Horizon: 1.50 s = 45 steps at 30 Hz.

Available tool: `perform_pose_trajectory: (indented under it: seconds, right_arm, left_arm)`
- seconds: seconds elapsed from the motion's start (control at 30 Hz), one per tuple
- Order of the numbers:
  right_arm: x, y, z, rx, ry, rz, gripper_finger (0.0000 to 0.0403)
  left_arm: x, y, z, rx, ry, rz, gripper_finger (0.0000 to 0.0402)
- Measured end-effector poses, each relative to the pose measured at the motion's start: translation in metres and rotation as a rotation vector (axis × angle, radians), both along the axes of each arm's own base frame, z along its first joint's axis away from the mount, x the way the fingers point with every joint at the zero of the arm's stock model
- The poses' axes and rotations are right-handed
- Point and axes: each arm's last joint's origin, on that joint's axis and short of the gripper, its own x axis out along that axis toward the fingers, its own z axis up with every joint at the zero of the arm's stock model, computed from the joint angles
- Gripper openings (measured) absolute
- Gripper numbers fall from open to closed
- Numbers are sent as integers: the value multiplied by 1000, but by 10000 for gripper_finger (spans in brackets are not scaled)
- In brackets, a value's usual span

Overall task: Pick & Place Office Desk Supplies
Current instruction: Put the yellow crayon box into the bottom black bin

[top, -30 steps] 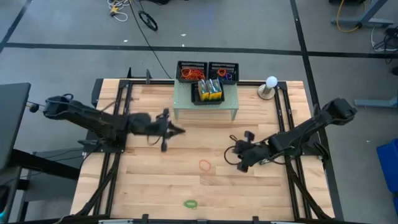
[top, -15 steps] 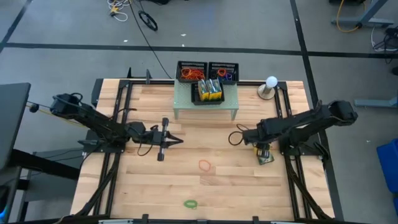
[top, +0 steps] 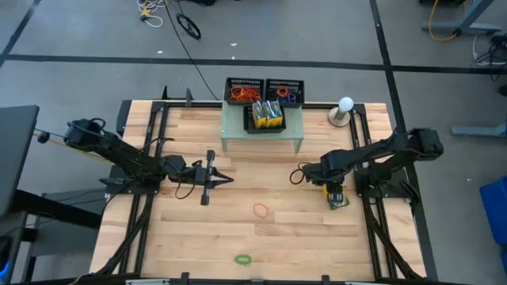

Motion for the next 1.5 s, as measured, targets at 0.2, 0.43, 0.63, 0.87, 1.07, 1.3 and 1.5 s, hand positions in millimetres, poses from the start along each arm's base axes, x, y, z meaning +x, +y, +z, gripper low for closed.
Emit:
perform_pose_trajectory:
  seconds: [0.2, 0.43, 0.63, 0.87, 1.07, 1.3, 1.5]
  right_arm:
    - [3, 0, -7, 1, 39, 4, 93]
    - [12, 1, 3, 6, -40, 0, 11]
    - [29, 7, 18, 75, -121, -112, 21]
    - [28, 16, 18, 0, -118, -142, 105]
    - [24, 10, -3, 32, -179, -103, 170]
    - [28, 6, -5, 128, -227, -122, 124]
    - [37, 15, 5, 118, -273, -105, 12]
  left_arm:
    - [0, 0, 0, 0, 2, 1, 19]
    - [0, 0, -1, -5, 7, 2, 19]
    - [0, 0, -1, -8, 11, 3, 19]
    - [0, 0, -3, -14, 28, 3, 19]
    - [0, 0, -3, -16, 33, 2, 19]
    - [0, 0, -3, -16, 32, 0, 19]
    - [0, 0, -3, -16, 31, 0, 19]
